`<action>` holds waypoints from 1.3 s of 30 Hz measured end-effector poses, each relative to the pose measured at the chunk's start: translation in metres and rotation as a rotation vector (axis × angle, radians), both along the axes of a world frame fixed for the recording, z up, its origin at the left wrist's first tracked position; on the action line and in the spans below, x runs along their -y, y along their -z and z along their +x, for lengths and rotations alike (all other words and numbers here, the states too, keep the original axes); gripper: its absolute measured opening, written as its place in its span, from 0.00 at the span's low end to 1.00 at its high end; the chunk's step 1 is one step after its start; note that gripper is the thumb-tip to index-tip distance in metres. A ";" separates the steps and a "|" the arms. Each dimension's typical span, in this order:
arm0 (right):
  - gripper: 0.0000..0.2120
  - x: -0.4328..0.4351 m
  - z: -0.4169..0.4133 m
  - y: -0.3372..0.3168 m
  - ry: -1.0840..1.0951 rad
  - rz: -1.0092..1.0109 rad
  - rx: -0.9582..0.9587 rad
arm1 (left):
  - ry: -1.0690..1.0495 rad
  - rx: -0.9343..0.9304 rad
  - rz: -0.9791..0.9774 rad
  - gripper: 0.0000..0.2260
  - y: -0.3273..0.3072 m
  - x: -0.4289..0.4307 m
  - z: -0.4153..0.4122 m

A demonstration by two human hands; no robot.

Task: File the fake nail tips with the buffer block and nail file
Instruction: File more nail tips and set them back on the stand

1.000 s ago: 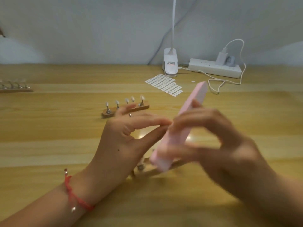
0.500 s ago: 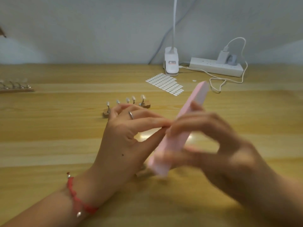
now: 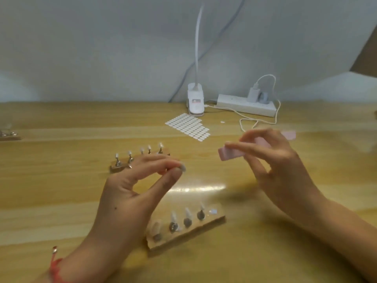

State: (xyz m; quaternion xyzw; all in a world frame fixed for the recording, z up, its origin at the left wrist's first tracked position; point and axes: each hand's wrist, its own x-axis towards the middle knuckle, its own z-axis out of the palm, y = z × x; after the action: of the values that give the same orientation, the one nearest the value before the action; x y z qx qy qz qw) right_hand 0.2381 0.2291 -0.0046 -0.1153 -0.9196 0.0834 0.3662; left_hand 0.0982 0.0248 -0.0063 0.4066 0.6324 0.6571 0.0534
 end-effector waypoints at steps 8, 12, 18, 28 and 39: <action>0.20 0.006 0.000 0.006 0.012 -0.138 0.194 | -0.014 0.212 -0.150 0.16 0.001 0.000 0.001; 0.17 0.046 -0.003 -0.005 -0.355 -0.388 -0.080 | 0.008 0.243 -0.155 0.21 0.000 -0.001 0.004; 0.09 0.063 -0.003 -0.004 -0.434 -0.504 -0.182 | 0.093 0.246 -0.157 0.28 -0.006 -0.001 0.008; 0.19 0.063 0.002 -0.013 -0.438 -0.685 -0.131 | 0.076 0.038 -0.152 0.19 -0.006 0.003 0.008; 0.29 0.038 0.015 -0.019 -0.423 -0.647 0.212 | -0.048 0.297 -0.047 0.19 0.000 0.001 -0.013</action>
State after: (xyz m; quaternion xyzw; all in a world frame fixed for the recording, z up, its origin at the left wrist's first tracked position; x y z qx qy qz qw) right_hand 0.2530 0.1906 0.0139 -0.0409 -0.8821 0.4296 0.1889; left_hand 0.0852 0.0240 -0.0064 0.2884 0.6423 0.6961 0.1404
